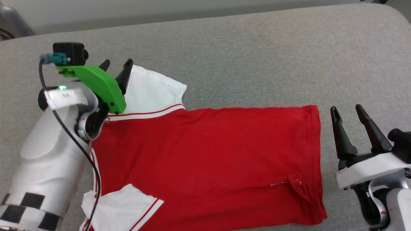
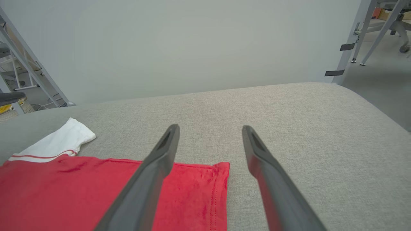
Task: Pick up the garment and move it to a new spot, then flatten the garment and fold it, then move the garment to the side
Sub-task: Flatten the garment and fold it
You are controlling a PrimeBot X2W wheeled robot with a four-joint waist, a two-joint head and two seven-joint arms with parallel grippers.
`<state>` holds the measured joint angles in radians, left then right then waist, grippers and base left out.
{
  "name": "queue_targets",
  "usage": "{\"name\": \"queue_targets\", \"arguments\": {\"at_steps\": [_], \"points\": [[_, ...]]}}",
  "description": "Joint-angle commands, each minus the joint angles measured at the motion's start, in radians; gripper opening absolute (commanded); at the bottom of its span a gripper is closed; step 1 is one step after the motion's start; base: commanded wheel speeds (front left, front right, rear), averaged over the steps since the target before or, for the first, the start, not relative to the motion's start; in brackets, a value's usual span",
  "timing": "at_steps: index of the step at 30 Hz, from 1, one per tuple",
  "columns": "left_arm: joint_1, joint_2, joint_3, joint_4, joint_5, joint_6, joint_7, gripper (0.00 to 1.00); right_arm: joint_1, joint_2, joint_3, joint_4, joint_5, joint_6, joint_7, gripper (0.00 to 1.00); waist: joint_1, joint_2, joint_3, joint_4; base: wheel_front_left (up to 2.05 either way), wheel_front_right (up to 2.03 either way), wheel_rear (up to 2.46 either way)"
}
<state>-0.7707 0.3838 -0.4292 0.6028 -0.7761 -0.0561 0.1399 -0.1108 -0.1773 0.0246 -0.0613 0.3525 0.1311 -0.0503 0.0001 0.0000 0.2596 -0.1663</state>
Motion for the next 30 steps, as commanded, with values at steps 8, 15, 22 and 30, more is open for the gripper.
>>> {"name": "queue_targets", "arguments": {"at_steps": [8,15,22,30], "points": [[-0.169,0.062,-0.055,0.131,-0.082,-0.051,0.392,1.00,-0.063,0.002,0.024,0.062,0.035,0.000,-0.049,1.00,-0.0001,0.0000,0.128,-0.113,0.00,0.00,0.00],[-0.240,0.086,-0.085,0.186,-0.052,-0.027,0.475,1.00,-0.094,0.007,0.052,0.100,0.066,0.000,-0.076,1.00,-0.0001,0.0000,0.180,-0.139,0.00,0.00,0.00],[-0.250,0.097,-0.164,0.284,-0.004,0.003,0.627,1.00,-0.126,0.003,0.092,0.138,0.116,0.000,-0.097,1.00,-0.0001,0.0000,0.208,-0.160,0.00,0.00,0.00],[-0.232,0.068,-0.166,0.319,-0.026,0.025,0.664,0.00,-0.149,-0.021,0.116,0.163,0.183,0.000,-0.091,1.00,-0.0001,0.0000,0.210,-0.155,0.00,0.00,0.00]]}}
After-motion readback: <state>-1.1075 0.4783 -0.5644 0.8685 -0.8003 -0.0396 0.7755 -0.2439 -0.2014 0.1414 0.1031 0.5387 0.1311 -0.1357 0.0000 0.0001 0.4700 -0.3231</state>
